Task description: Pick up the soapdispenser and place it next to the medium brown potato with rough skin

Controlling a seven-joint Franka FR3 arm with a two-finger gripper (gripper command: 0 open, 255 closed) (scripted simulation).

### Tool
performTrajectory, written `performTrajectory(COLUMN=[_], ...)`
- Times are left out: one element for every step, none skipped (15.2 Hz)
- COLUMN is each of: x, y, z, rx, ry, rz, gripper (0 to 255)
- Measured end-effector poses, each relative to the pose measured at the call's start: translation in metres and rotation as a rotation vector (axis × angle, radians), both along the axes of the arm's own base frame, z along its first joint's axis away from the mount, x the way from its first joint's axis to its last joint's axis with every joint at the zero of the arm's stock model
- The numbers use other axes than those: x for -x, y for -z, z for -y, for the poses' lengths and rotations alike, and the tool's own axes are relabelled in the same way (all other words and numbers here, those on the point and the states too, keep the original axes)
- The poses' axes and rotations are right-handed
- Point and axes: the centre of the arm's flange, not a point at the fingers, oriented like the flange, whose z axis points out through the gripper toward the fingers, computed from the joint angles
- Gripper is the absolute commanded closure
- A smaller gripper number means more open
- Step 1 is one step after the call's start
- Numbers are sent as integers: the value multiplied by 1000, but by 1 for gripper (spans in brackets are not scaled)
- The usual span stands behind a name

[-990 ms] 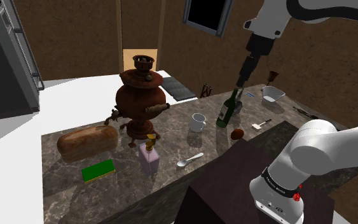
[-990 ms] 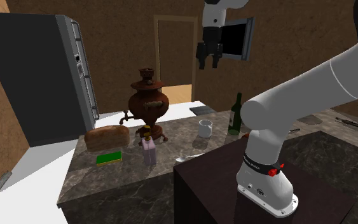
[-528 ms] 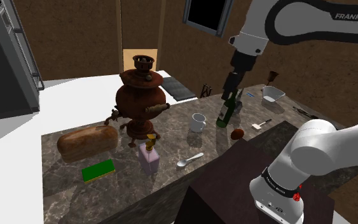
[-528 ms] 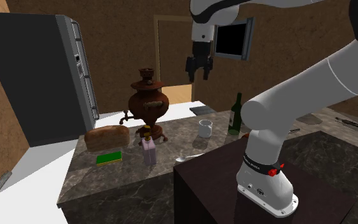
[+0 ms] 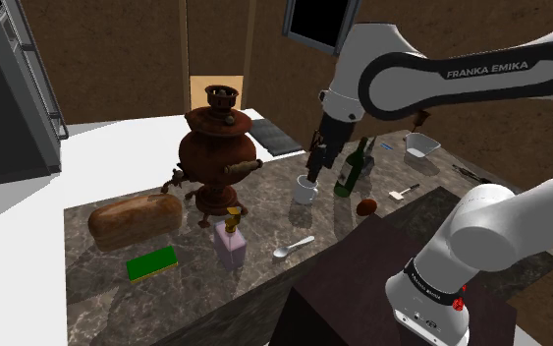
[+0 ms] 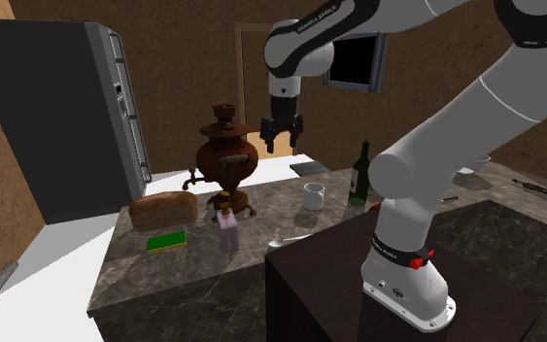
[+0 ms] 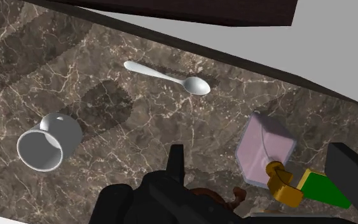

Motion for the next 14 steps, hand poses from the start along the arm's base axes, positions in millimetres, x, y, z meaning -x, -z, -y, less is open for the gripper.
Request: performTrajectory(x=[-4,-8,-12,-15,-20,-24,-27,-31,-35,-42,-47,-52,-59,-63], y=[13,21,31,43,53,62,72,83,90,99,110,123,136,147], z=[-9,-16,-22,-29,-35,-43,-49,-54,-61,-69,-77,-84,-88,-96], rx=[2,3,5,7,8,10,12,13,15,17,18,19,20,21], ry=[5,10,15,20,25,30,35,41,45,51,55,61,66,70], rz=[0,1,1,2,2,3,3,3,4,5,5,5,5,5], gripper=[0,0,0,0,0,0,0,0,0,0,0,0,0,0])
